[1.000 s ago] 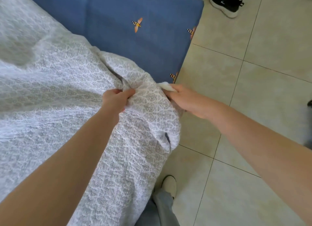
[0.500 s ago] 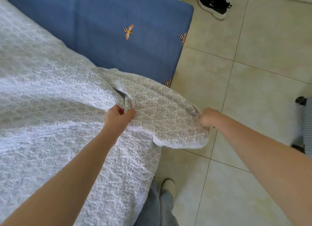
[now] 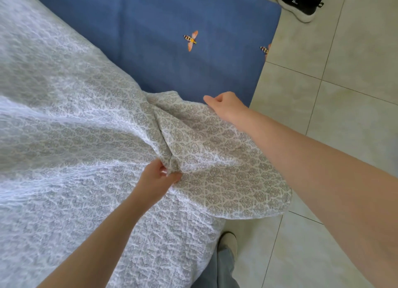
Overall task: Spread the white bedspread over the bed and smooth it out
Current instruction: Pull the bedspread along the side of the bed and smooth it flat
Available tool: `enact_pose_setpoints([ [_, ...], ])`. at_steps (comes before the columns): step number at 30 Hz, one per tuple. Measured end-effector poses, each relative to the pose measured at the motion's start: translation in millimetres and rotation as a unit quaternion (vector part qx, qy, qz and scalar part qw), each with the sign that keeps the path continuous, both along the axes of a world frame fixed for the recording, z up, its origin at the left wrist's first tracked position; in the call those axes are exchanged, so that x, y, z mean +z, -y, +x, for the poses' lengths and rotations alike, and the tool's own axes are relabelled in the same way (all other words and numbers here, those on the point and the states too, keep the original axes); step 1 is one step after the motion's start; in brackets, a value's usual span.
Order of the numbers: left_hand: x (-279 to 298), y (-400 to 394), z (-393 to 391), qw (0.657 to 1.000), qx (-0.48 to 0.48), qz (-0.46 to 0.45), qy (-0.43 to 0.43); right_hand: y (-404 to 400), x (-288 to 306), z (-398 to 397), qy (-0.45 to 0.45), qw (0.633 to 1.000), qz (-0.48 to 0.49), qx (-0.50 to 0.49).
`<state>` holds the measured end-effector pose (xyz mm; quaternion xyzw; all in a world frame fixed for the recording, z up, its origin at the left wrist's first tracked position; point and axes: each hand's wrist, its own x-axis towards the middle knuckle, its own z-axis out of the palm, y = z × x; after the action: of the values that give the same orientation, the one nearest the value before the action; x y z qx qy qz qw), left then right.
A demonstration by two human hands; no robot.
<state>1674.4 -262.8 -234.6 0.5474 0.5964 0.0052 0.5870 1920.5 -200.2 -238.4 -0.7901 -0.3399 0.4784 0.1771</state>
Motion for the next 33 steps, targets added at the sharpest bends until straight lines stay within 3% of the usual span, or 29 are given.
enact_pose_setpoints([
  [4, -11.7, 9.5, -17.8, 0.986, -0.015, 0.139, -0.087, -12.2, 14.5, -28.1, -0.121, 0.98, -0.139, 0.069],
  [7, -10.3, 17.9, -13.3, 0.97, -0.027, 0.215, -0.11, -19.5, 25.3, -50.0, -0.109, 0.954, -0.176, 0.218],
  [10, -16.2, 20.9, -9.9, 0.977, -0.053, 0.194, -0.073, -26.1, 16.9, -79.9, -0.108, 0.944, -0.13, 0.282],
  [14, -25.7, 13.5, -25.0, 0.97, -0.115, 0.208, -0.052, -37.4, 8.5, -101.6, -0.107, 0.972, -0.1, 0.185],
  [16, -32.7, 11.0, -38.9, 0.95, -0.185, 0.246, -0.053, -43.9, 12.9, -109.6, -0.074, 0.961, -0.117, 0.241],
  [18, -41.8, 9.4, -54.0, 0.935, -0.231, 0.262, -0.065, -58.5, 18.5, -107.8, 0.017, 0.965, -0.017, 0.261],
  [20, -51.2, 7.4, -68.1, 0.923, -0.268, 0.26, -0.096, -81.8, 23.3, -84.4, 0.124, 0.973, 0.112, 0.158],
  [22, -59.9, 6.5, -77.7, 0.899, -0.32, 0.262, -0.142, -108.6, 31.8, -39.5, 0.222, 0.953, 0.205, -0.026],
  [24, -66.6, 7.3, -83.5, 0.881, -0.357, 0.26, -0.168, -121.0, 34.9, 11.5, 0.26, 0.928, 0.209, -0.164],
  [26, -69.1, 8.6, -82.2, 0.885, -0.334, 0.268, -0.183, -126.5, 30.5, 38.3, 0.284, 0.931, 0.164, -0.159],
  [28, -64.8, 8.3, -72.1, 0.899, -0.281, 0.274, -0.192, -123.2, 25.9, 29.6, 0.243, 0.957, 0.152, -0.053],
  [31, -55.0, -9.2, -46.6, 0.911, -0.193, 0.307, -0.193, -108.5, 20.6, -2.4, 0.048, 0.991, 0.106, 0.063],
  [33, -50.5, -27.6, -29.6, 0.898, -0.177, 0.349, -0.199, -99.5, 14.9, -21.1, -0.063, 0.991, 0.054, 0.108],
])
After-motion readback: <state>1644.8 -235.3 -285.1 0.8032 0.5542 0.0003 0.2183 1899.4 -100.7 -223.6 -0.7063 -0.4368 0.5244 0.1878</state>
